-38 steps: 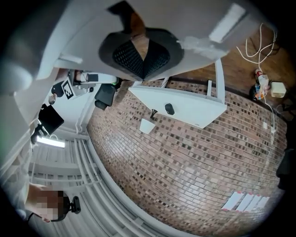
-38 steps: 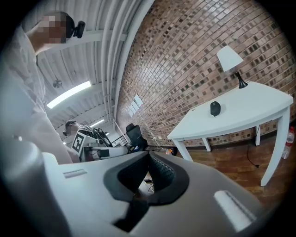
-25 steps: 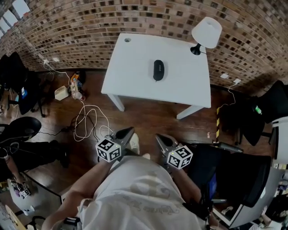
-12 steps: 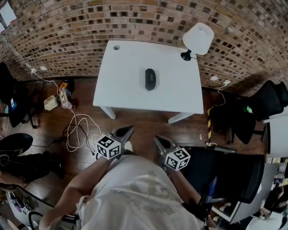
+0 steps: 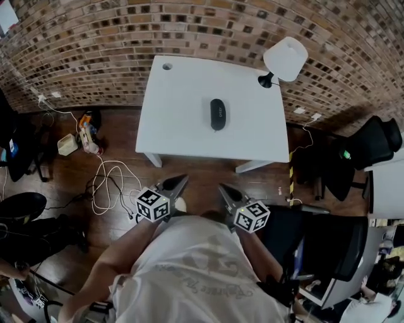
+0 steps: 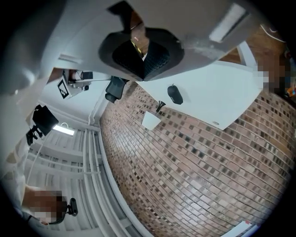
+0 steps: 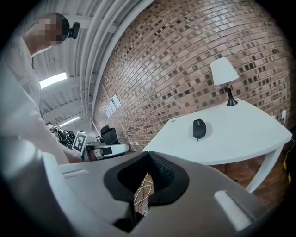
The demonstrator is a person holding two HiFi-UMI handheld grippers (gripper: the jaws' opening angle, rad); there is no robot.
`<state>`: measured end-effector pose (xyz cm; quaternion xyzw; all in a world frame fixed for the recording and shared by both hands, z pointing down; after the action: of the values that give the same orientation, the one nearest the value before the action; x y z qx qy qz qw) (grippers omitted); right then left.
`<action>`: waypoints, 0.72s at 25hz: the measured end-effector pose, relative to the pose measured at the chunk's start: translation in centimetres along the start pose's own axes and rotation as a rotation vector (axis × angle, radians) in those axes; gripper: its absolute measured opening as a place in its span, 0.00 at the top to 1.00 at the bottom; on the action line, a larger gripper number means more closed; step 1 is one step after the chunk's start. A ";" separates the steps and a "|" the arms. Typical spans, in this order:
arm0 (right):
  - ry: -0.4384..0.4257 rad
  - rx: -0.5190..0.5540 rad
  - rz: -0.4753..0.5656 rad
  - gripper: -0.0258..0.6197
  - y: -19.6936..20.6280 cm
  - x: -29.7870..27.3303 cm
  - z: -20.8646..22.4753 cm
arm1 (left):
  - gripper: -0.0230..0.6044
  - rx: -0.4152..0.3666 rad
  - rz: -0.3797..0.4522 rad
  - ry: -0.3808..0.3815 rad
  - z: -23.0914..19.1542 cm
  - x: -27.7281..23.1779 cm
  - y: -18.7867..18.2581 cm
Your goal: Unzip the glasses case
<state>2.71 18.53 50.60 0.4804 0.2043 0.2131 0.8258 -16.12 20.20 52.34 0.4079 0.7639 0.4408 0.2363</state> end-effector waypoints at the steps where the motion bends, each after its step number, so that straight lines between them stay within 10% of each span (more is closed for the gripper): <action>1: 0.003 -0.002 -0.002 0.95 -0.1 -0.3 0.1 | 0.96 0.006 0.000 -0.006 -0.4 0.2 0.0; 18: -0.021 -0.012 -0.023 0.95 -1.5 -4.9 2.4 | 0.96 -0.038 0.012 -0.058 -4.1 0.0 -1.2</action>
<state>0.16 13.47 50.99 0.4755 0.1998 0.1996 0.8332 -19.54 17.88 53.33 0.4204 0.7457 0.4446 0.2637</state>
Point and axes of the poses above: the fingertips, and each gripper's own axes: x backward along the fingers, z to its right, y out of its underside, the point moved 5 cm from there along x, backward along the fingers, and after that the axes turned 13 degrees about z, right-handed, at the moved point
